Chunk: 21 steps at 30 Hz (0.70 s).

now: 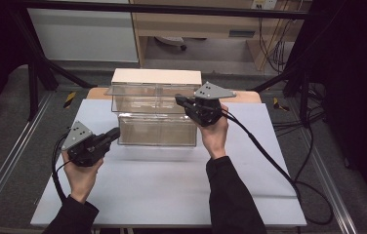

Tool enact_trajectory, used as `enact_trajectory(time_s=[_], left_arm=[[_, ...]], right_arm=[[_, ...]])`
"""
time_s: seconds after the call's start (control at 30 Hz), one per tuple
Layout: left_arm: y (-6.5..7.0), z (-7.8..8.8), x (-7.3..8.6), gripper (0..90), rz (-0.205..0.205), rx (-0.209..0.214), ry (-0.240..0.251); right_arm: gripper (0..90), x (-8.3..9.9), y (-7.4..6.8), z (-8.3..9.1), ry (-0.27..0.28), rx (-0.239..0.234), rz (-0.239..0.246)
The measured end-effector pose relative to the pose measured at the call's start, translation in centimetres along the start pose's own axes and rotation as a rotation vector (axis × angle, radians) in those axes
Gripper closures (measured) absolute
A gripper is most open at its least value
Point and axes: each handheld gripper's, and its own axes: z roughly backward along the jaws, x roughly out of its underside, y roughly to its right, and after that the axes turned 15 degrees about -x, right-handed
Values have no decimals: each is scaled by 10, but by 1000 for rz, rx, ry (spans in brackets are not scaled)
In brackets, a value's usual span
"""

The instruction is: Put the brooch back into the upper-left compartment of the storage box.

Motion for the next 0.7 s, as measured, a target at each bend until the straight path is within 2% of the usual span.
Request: enact_trajectory(time_s=[0.7], left_arm=[[-1,-16,-27,878,7,-28,36]], right_arm=[[900,-1,0,0,0,3,2]])
